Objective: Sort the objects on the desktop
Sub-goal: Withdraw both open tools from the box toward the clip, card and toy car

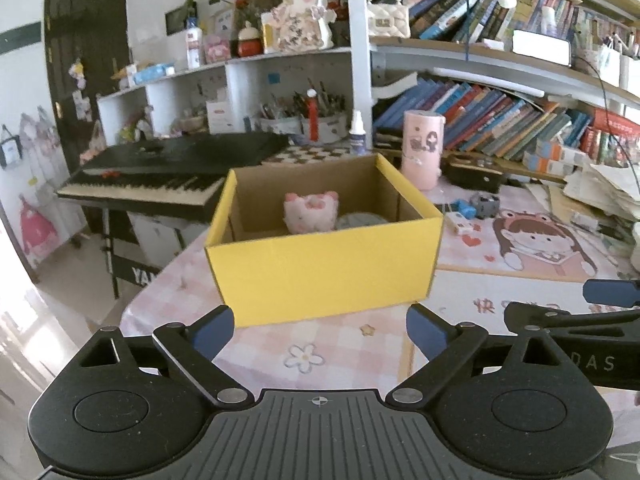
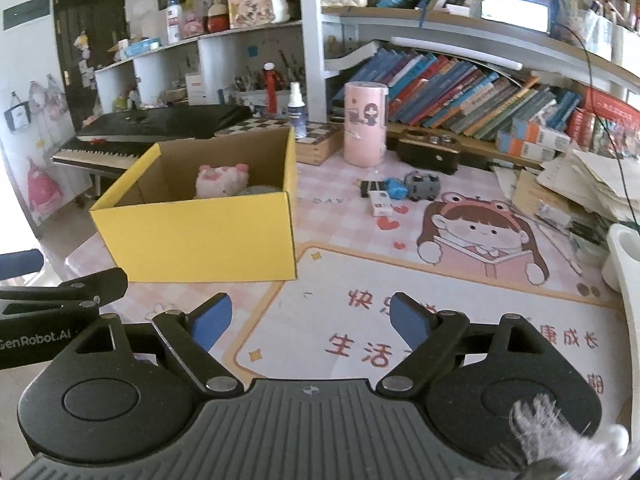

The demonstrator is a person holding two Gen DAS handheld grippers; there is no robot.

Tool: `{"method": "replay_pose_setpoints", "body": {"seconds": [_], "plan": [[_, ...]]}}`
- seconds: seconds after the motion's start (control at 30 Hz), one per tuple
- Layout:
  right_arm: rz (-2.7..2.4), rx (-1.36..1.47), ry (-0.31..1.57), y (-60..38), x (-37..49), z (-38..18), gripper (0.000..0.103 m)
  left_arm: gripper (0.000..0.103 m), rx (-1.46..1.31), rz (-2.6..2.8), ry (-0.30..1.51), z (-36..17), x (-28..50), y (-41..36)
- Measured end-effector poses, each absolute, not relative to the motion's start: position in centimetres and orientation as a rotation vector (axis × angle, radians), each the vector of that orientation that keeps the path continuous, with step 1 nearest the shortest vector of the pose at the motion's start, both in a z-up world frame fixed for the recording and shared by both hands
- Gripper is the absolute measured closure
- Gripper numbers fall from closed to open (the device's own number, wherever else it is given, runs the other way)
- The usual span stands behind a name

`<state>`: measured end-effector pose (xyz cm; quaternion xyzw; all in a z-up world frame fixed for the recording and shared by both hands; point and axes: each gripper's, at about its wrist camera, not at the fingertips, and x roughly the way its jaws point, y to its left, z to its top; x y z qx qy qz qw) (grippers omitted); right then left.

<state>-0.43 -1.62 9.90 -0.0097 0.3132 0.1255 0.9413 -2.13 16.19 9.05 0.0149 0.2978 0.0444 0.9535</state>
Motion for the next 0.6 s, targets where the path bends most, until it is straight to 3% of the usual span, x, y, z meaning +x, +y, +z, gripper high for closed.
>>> {"method": "replay_pose_setpoints", "body": {"seconds": [0.6], "plan": [[0.16,-0.002,0.654,-4.6,0.1,9.4,0.007,0.008,0.073,0.029,0.637,8.3,-0.3,13.4]]}}
